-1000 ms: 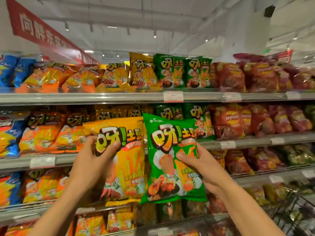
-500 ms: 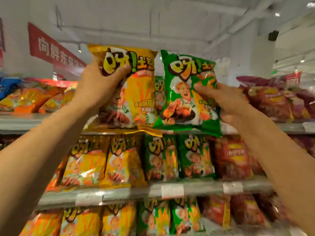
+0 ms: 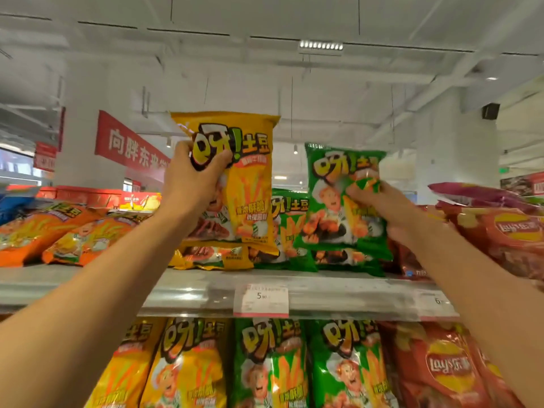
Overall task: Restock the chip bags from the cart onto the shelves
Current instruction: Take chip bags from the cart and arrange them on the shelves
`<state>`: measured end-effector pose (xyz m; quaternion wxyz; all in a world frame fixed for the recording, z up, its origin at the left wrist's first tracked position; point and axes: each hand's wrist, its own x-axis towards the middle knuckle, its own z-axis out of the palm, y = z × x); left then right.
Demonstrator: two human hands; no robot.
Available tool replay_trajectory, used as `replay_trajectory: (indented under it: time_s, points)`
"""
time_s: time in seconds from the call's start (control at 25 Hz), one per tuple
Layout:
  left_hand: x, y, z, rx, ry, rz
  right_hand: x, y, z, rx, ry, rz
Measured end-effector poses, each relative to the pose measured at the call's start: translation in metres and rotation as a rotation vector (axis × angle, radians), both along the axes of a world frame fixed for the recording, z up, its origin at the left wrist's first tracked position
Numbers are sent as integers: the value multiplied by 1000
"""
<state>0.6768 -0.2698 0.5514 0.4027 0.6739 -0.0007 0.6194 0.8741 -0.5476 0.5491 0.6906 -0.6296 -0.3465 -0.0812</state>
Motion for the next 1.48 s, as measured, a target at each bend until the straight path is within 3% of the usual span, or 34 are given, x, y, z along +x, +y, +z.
replay_trajectory:
  time_s: [0.2, 0.36, 0.56, 0.64, 0.76, 0.84, 0.92, 1.04, 1.2, 1.36, 1.48]
  points:
    - [25, 1, -6, -20, 63, -100, 26, -12, -33, -184, 97, -51]
    - [40, 9, -7, -51, 113, -117, 35, -24, -47, -167, 237, -44]
    - [49, 30, -9, -64, 121, -138, 34, -21, -47, -285, 264, -152]
    - [44, 45, -7, -75, 120, -116, 26, -18, -41, -392, 179, -298]
    - [32, 74, -2, -129, 81, -84, 8, -8, -31, -638, -176, -711]
    - [28, 92, -2, -169, 72, -98, -13, 10, -29, -630, -403, -887]
    - [26, 107, -6, -196, 113, -116, -37, 36, -30, -539, -522, -821]
    - [29, 116, -20, -198, 235, -182, -66, 81, -47, -614, -602, -599]
    - [29, 118, -41, -150, 454, -243, -85, 128, -78, -680, -563, -327]
    - [20, 128, -54, -142, 663, -293, -94, 153, -94, -640, -583, -307]
    - [11, 141, -58, -118, 786, -484, -109, 170, -96, -587, -606, -226]
